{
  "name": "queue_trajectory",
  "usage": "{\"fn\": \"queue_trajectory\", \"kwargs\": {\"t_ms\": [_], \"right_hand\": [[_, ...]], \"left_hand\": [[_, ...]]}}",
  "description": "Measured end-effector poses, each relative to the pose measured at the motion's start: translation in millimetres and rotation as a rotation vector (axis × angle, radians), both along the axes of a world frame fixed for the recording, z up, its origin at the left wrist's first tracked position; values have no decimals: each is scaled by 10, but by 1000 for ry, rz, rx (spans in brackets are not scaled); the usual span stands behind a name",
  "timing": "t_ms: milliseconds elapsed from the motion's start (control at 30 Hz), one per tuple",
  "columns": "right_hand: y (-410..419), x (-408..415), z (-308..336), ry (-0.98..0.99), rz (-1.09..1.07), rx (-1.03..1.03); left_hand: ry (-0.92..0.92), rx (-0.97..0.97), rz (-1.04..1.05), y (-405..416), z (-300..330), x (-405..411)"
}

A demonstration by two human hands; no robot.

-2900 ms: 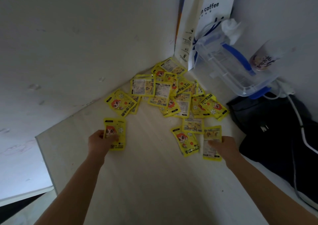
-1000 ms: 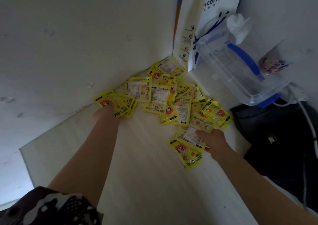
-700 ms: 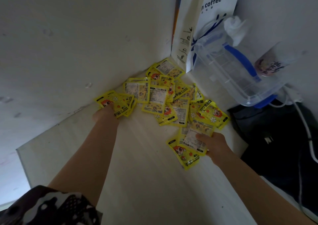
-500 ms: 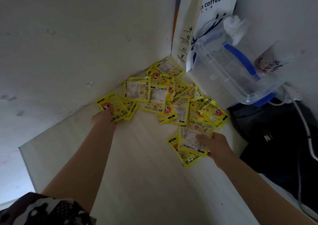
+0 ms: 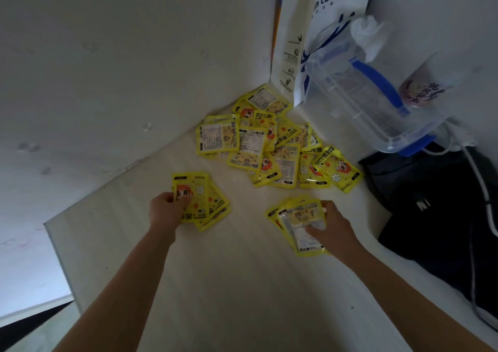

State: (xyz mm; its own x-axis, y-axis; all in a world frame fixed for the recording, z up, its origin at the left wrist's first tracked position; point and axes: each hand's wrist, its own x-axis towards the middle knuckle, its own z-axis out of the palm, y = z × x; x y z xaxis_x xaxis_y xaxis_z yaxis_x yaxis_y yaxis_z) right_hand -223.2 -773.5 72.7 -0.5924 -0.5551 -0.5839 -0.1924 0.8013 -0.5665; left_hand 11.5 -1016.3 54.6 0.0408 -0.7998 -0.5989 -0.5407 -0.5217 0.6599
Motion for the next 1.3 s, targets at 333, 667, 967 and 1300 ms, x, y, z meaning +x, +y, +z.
{"fn": "queue_trajectory", "kwargs": {"t_ms": [333, 667, 967, 1300], "right_hand": [[-97, 44, -106, 202, 273, 153], [-213, 109, -77, 177, 309, 132], [-263, 172, -89, 182, 299, 94], [-290, 172, -114, 166, 314, 103]], "left_hand": [[-152, -110, -29, 128, 26, 17], [-188, -108, -74, 136, 10, -200], [-396, -109, -285, 195, 22, -488], [-459, -351, -483, 194, 11, -493]]}}
